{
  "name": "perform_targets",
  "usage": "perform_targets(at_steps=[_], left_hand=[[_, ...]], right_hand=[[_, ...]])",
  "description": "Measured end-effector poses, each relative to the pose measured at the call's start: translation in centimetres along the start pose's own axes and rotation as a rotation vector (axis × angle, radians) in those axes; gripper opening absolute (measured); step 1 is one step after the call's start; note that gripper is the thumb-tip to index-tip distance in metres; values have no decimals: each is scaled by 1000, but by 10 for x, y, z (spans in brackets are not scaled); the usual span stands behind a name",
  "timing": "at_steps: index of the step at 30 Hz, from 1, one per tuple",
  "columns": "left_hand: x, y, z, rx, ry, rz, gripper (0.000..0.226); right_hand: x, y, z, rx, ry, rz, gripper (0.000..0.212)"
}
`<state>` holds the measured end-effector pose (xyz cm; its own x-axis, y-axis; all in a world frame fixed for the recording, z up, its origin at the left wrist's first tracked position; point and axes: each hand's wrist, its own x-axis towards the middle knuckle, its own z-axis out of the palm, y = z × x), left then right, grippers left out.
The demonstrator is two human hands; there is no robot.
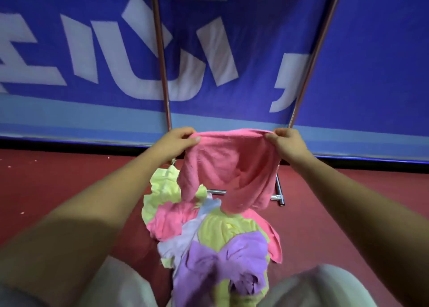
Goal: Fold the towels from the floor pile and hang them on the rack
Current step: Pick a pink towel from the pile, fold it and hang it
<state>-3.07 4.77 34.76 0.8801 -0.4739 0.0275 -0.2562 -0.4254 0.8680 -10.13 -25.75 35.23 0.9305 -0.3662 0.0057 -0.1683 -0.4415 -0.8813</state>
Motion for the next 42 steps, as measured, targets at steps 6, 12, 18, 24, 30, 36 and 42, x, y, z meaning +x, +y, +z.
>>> perform_targets(at_steps=[6,12,18,24,30,36,42], left_hand=[[-20,93,-7,-92,-21,216,15],[-44,129,-21,110,-103,212,23],[-81,106,-64,450,-168,33,20],[-104,110,-81,-294,75,48,14],[-98,168,-55,-163,85,193,21],[-87,193,-41,89,-60,175,23],[-86,204,-42,157,-74,143,22]], right_hand=[[-49,-43,5,-44,-168,-156,17],[-85,-96,15,144,-362,-250,17],[-96,-131,-9,410,-86,-184,17],[-105,-132,-28,226,-10,-181,19],[-112,-133,-23,152,-300,-133,11],[-105,-154,-26,520,-511,-124,31],[-98,-153,-36,401,-508,-245,10]])
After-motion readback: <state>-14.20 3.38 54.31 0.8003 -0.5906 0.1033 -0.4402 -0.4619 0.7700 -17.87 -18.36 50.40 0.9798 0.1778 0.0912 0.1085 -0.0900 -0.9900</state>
